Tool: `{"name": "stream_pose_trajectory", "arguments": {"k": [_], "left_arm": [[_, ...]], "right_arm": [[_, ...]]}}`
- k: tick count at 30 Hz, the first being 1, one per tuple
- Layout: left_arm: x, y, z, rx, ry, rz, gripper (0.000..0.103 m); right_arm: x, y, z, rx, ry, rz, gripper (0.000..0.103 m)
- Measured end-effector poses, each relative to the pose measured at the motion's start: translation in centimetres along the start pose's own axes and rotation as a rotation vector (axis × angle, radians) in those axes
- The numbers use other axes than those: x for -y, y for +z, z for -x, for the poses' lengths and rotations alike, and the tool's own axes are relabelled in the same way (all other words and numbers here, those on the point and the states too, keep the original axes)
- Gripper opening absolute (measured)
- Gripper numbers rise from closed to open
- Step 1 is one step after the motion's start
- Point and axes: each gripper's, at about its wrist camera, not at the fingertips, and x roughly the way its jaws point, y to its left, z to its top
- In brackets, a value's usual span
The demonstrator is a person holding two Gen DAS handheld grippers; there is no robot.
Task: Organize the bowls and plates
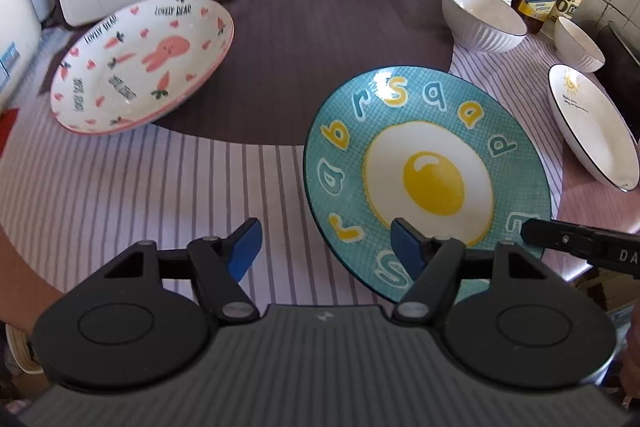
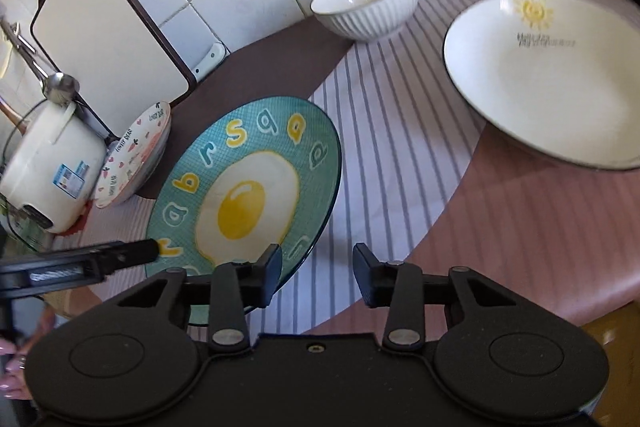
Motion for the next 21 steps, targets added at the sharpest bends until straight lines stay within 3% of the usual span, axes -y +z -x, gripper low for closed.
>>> {"name": "stream_pose_trajectory", "arguments": {"k": [2,4,6,11,12,14,18,21], "left_arm": [[-0.3,0.2,-0.6,-0.021,-0.015,0.01,0.052],[-0.5,0.4,-1.3,-0.05,-0.03,0.033,0.03],[-0.8,0.5,-1.7,-0.067,-0.084,0.076,0.02],[-0.5,0.1,-1.7,-0.037,-0.069,0.082,0.02],[-1.0,0.0,-1.9,-0.038,-0.087,0.131,0.025],[-2.0,0.0,-2.3,-0.043,-0.12,0.261,0.023],[-0.4,0.9,-1.9,-0.054,-0.049,0.194,0.023],[-0.2,1.3,-1.1,-0.031,-0.056,0.167,0.02]], "right_arm": [[0.3,0.1,-0.2,0.005,0.026,-0.009,0.035],[0.3,0.5,-0.5,-0.007,0.069,-0.007,0.019],[-0.1,0.9,-0.6,-0.016,0.055,0.033,0.019],[0.3,1.0,-1.0,-0.013,0.067,0.035,0.019],[0.4,1.0,-1.4,-0.014,0.071,0.038,0.019],[0.5,1.2,-1.9,-0.006,0.072,0.033,0.019],[-0.5,2.0,-2.2,-0.029,0.042,0.121,0.02],[-0.5,2.5,-1.8,-0.034,0.05,0.147,0.021]]}}
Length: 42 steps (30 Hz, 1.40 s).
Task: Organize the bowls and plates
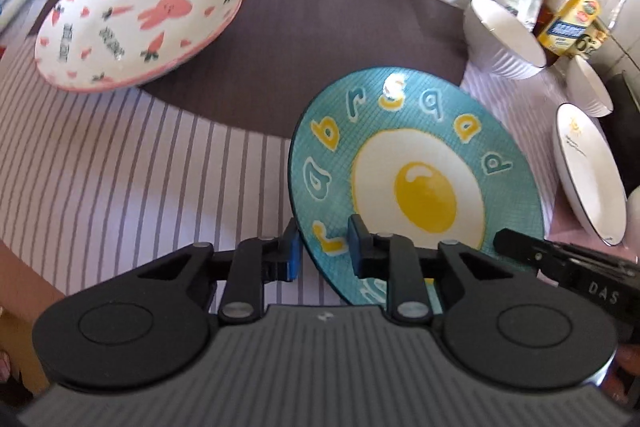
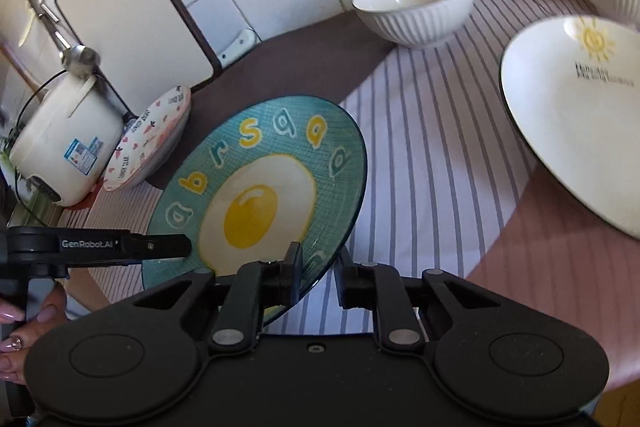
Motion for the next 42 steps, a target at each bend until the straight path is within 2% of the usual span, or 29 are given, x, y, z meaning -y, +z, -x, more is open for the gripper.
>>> {"name": "stream_pose_trajectory", "arguments": {"k": [8,16,24,32,36,37,38,40,42], "left_arm": [[-0.2,3.2,0.9,0.06,-0.003,0.002,0.02],[-0.9,6.5,-1.4,0.084,0.016,-0.014,0.021],[-0.8,8.4,-3.6,0.05,0.014,-0.05,0.021],[-1.8,9.2,-4.6,-0.029,0.006,0.029,0.021],[-0.6,10.0,-3.4,-0.04,0.099,-0.038,0.02],[-0.5,10.2,-2.8,-0.038,0.106,-0.041,0.02],[-0.6,10.4,-2.2,-0.037,0.098,-0.03,0.021],[-1.1,10.6,-1.1,-0.046,0.084,-0.004,0.021],[-1.3,10.6,0.2,-0.046,0.09,0.002,0.023]], "right_arm": [[-0.4,3.4,-0.1,0.038,0.044,0.089,0.022],[-0.5,7.2,-3.2,0.069,0.057,0.14,0.022],[0.2,8.7,-5.5,0.053,0.017,0.144,0.023],[0.3,8.9,-6.4,0.032,-0.021,0.165,0.024],[-0.9,8.9,-5.9,0.022,-0.094,0.181,0.026],[-1.5,8.8,-5.6,0.024,-0.128,0.199,0.028],[-2.1,8.8,-5.2,0.03,-0.157,0.219,0.035],[-3.0,8.9,-4.0,0.041,-0.192,0.217,0.039],[-3.5,9.3,-2.5,0.042,-0.163,0.168,0.039]]}}
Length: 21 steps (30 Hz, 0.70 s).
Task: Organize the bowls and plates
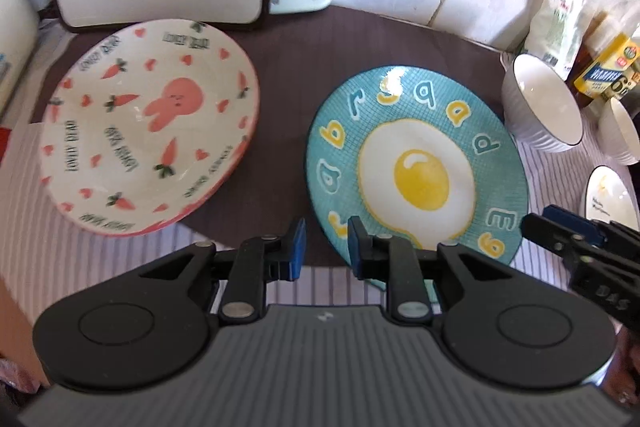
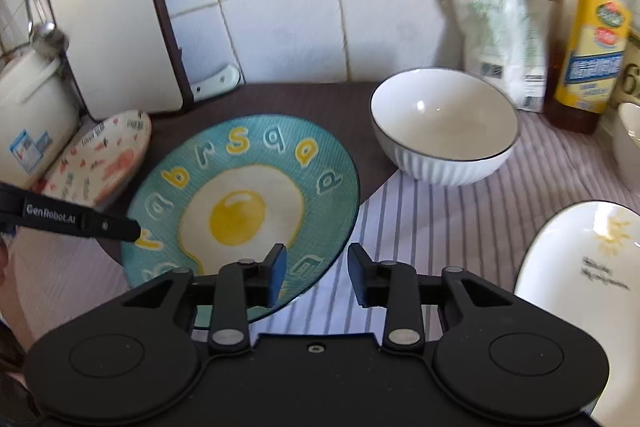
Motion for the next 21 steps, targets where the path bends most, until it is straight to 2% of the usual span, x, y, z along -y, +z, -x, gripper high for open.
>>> {"name": "stream_pose_trajectory", "arguments": {"k": [5,12,14,15,18,21], "left_arm": [[-1.2,-1.1,3.0,0.001,0.007,0.013,0.031],[-3.5,-2.6,6.2,-0.007,0.038,0.01,0.046],[-4.1,-3.0,7.0,-0.006,0.045,0.011,0.05],[-4.4,-3.2,7.3,-0.008,0.046,0.009,0.052],[-5.3,-3.8,7.9,-0.016,0.05,0.008,0.056],[-6.4,-4.8,8.3,-0.021,0.053,0.022,0.058]], "right_arm": [[-1.6,0.6,3.5,0.035,0.068,-0.06,0.047],[-5.1,0.2,6.0,0.066,0.128,-0.052,0.054],[-6.2,0.0,6.7,0.088,0.13,-0.011,0.066],[-6.8,-0.1,7.0,0.099,0.125,0.015,0.069],[-8.2,-0.2,7.2,0.096,0.14,0.06,0.07],[-9.0,0.3,7.2,0.082,0.179,0.045,0.07]]}}
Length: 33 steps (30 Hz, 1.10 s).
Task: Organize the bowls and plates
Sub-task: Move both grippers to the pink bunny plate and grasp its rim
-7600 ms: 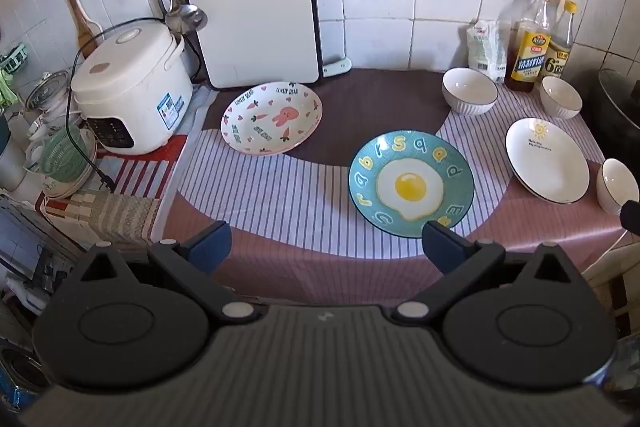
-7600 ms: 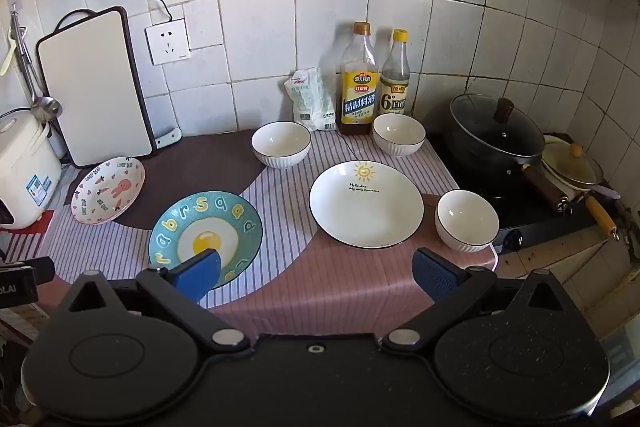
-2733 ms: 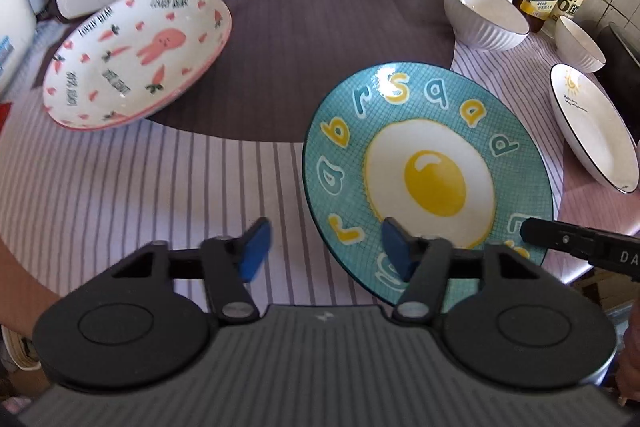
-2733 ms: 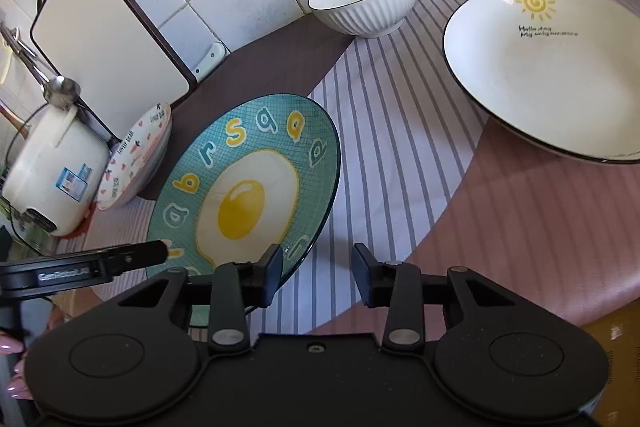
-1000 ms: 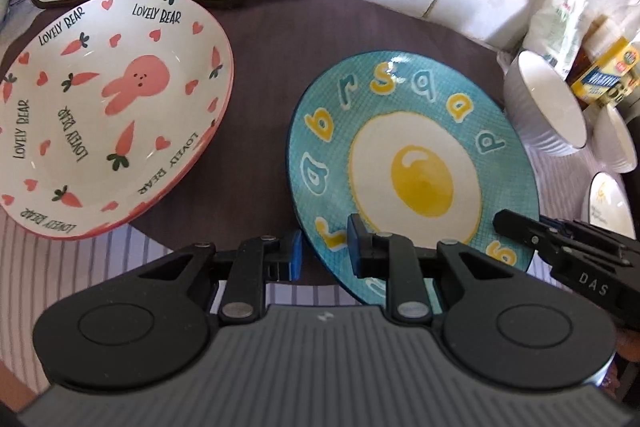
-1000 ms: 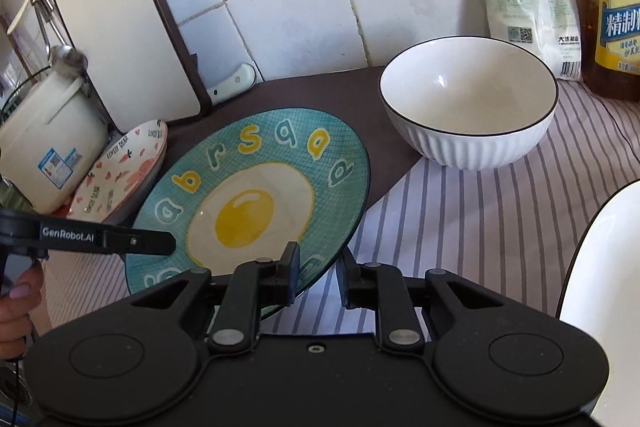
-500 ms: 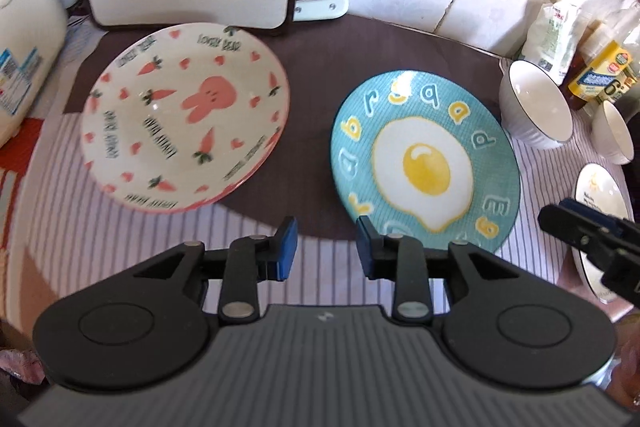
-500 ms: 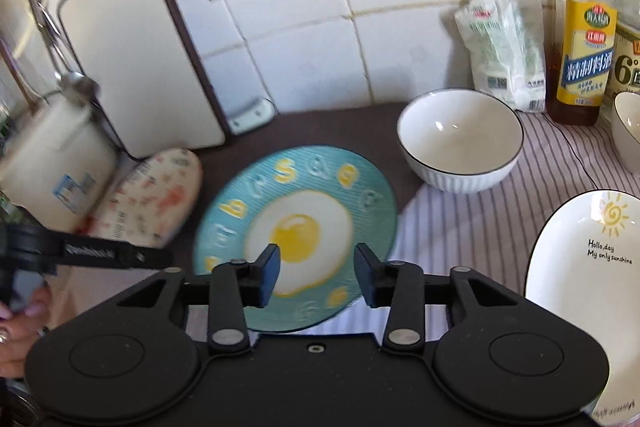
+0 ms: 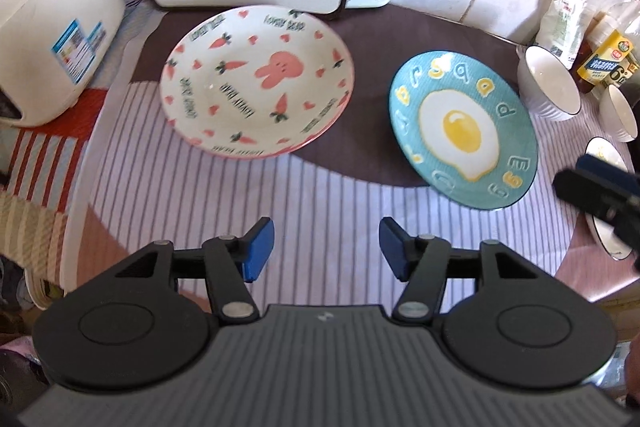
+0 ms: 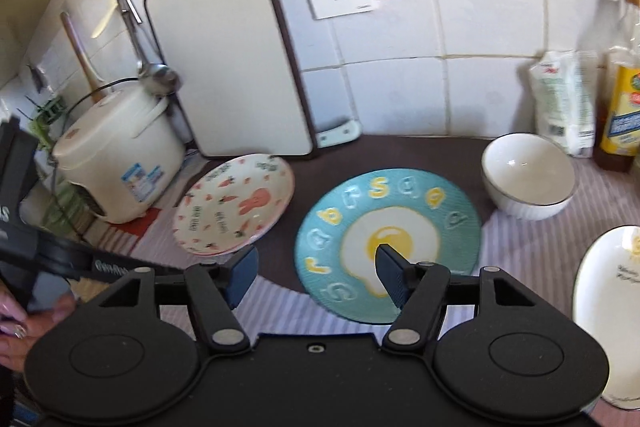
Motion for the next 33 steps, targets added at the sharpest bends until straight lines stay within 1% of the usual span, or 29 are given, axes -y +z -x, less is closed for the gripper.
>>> {"name": "stream_pose_trajectory", "arguments": {"k": [3,5,7,10,15,17,20,22,25,26,27,29,31,33], "left_arm": [[-1.4,-0.5,0.2,0.014,-0.007,0.03,0.062],[-2.5,-0.5,0.4,0.035,0.005,0.059,0.063],[-3.7,-0.2,0.5,0.059,0.041,0.105,0.069],[-5.3,0.4,0.3,0.076,0.092,0.131,0.074],[-7.2,1.7,-0.8,0.11,0.166,0.116,0.079],[-8.1,2.1,-1.3,0.137,0.175,0.138,0.079],[-9.7,2.3,-2.3,0.178,0.168,0.193,0.079],[-10.6,2.4,-3.2,0.209,0.166,0.206,0.079],[-11.6,2.7,-4.8,0.234,0.162,0.185,0.079],[-11.7,2.8,-5.3,0.245,0.182,0.161,0.079],[-11.5,2.9,-5.9,0.259,0.221,0.129,0.079],[-11.0,3.1,-6.8,0.288,0.254,0.068,0.079],[-11.1,3.5,-7.8,0.288,0.253,0.064,0.079],[-11.4,3.8,-8.6,0.287,0.228,0.079,0.079]], "right_arm": [[-0.7,0.5,-0.1,0.003,0.049,-0.013,0.07],[-1.3,0.8,-0.5,0.004,0.071,-0.009,0.07],[-1.7,1.2,-1.1,0.002,0.088,-0.008,0.07],[-2.1,2.0,-2.4,-0.014,0.108,-0.005,0.071],[-2.3,3.1,-5.4,-0.034,0.146,0.011,0.072],[-2.4,3.2,-7.0,-0.037,0.16,0.012,0.072],[-2.5,3.4,-9.5,-0.031,0.171,0.033,0.072],[-2.6,3.5,-11.3,-0.032,0.18,0.043,0.072],[-2.2,3.8,-14.3,-0.064,0.181,0.036,0.072],[-2.2,4.0,-15.2,-0.075,0.175,0.045,0.072],[-2.2,4.1,-16.0,-0.084,0.166,0.058,0.072],[-1.9,4.3,-17.6,-0.092,0.19,0.072,0.072],[-1.2,4.6,-19.2,-0.128,0.196,0.032,0.072],[-0.9,5.0,-20.2,-0.134,0.192,0.042,0.07]]}}
